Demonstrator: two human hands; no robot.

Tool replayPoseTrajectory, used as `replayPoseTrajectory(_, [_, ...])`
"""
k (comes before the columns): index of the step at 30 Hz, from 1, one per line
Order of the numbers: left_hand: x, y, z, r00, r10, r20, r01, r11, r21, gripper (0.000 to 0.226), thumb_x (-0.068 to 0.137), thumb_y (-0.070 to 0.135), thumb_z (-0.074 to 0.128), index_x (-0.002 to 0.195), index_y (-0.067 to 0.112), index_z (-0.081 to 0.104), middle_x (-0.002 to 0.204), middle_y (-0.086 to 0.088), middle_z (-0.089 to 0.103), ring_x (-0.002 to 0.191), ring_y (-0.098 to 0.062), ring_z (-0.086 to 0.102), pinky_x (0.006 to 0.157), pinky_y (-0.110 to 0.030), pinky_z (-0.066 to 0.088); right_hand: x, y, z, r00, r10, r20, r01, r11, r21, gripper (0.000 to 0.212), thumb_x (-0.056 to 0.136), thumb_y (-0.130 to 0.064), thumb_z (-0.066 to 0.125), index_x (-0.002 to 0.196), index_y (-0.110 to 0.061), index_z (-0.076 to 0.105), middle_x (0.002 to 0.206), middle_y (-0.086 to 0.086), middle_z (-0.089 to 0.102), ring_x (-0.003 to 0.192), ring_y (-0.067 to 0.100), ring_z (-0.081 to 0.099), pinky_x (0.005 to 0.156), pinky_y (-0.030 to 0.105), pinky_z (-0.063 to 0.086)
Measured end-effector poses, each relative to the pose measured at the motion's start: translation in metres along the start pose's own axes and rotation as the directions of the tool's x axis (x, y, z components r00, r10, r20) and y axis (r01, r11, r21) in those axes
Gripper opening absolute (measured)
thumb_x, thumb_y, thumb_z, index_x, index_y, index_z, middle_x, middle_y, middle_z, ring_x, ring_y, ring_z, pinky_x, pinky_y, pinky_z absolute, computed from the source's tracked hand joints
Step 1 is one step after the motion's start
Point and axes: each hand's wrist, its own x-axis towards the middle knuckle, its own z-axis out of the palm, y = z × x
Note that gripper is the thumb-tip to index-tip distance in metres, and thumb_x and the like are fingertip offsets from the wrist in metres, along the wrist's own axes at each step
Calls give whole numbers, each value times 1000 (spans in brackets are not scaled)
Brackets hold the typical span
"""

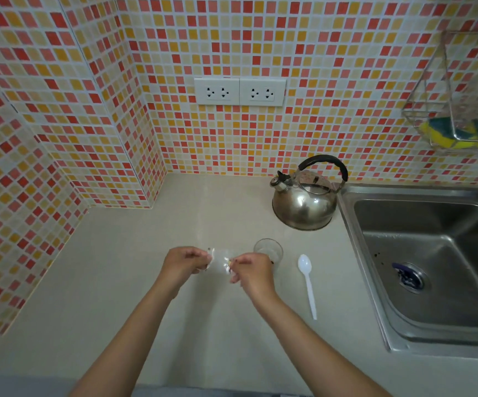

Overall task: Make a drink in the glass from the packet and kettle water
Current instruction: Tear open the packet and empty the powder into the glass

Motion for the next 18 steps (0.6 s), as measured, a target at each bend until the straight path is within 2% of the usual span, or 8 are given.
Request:
replayPoseTrajectory(3, [10,-24,-1,997,-64,-34,66,996,55,12,76,-3,73,69,6,70,61,-7,64,57,-15,58,59,-19,50,7,19,22,998,40,-40,-42,998,-46,31,78,6,56,53,-11,60,53,12,57,45,20,52,50,25,41])
replayPoseTrajectory(5, [18,-37,5,994,-89,-63,94,991,92,18,74,-5,73,65,10,70,65,-8,66,64,-18,60,67,-26,53,15,30,32,996,40,-75,-50,989,-140,29,77,5,53,55,-12,61,58,13,58,55,20,54,56,27,39])
replayPoseTrajectory(8, [28,-49,14,990,-100,-104,113,986,125,12,73,-2,75,66,7,73,72,-15,71,73,-21,63,81,-36,55,26,43,39,992,19,-123,-53,958,-281,41,78,2,51,45,-19,42,56,5,48,61,17,48,56,27,33])
replayPoseTrajectory(10, [33,-54,19,988,-97,-121,115,982,151,2,72,1,76,71,4,76,80,-18,74,75,-20,65,83,-36,55,31,49,39,991,-14,-134,-39,922,-385,44,81,0,48,46,-21,33,58,3,46,62,17,47,56,27,32])
replayPoseTrajectory(12, [35,-53,23,989,-89,-120,110,976,189,6,72,4,77,68,9,76,79,-13,75,75,-19,66,81,-32,54,35,54,40,992,-41,-116,-21,873,-487,41,85,-3,45,51,-20,32,65,5,51,64,18,49,56,27,33])
replayPoseTrajectory(14, [37,-51,27,990,-77,-116,102,968,229,19,73,5,75,60,19,71,72,-3,72,74,-16,66,78,-26,53,36,57,40,992,-80,-99,9,820,-572,30,86,-2,43,60,-17,40,72,7,53,66,19,51,57,28,34])
replayPoseTrajectory(16, [39,-49,30,991,-62,-116,92,955,284,18,74,8,72,62,21,70,72,3,70,75,-14,66,77,-25,52,36,58,42,987,-139,-78,55,753,-655,17,88,-2,41,82,-12,54,87,9,60,78,25,59,60,31,40])
replayPoseTrajectory(18, [41,-49,32,992,-52,-113,88,938,335,9,74,8,71,71,17,71,76,2,70,77,-15,67,77,-27,53,38,60,43,980,-196,-45,101,671,-735,25,90,-2,43,110,-10,56,106,9,59,95,26,60,72,34,47])
